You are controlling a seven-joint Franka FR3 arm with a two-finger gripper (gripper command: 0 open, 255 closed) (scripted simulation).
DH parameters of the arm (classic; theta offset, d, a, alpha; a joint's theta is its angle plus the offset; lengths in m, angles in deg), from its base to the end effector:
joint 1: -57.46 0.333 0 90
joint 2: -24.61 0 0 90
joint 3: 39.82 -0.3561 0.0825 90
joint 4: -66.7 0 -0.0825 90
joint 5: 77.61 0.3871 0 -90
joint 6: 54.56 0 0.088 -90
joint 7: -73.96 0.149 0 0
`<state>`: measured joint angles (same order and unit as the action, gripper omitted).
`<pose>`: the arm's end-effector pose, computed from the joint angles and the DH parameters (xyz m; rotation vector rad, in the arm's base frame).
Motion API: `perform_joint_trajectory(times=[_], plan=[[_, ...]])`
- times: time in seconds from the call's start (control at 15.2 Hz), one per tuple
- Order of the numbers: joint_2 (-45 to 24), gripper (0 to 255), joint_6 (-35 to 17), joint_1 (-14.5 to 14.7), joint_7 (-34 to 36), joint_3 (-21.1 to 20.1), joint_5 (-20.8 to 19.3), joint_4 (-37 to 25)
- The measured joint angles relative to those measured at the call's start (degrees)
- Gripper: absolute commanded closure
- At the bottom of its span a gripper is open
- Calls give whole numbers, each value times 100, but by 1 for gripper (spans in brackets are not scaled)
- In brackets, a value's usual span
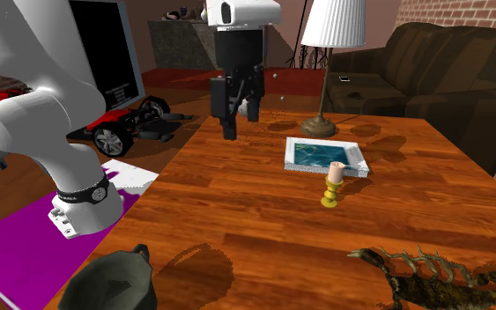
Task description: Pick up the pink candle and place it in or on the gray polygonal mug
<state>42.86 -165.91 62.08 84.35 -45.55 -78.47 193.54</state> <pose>0.4477 0.0833 0.5065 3.1041 0.0003 0.0837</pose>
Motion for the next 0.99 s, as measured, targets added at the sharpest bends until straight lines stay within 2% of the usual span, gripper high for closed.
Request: perform_joint_trajectory(times=[0.53, 0.99], plan=[[-1577, 0, -445, 212, 656, -396, -92, -1028], [-3125, 0, -543, 471, 1160, -572, -343, -2372]])
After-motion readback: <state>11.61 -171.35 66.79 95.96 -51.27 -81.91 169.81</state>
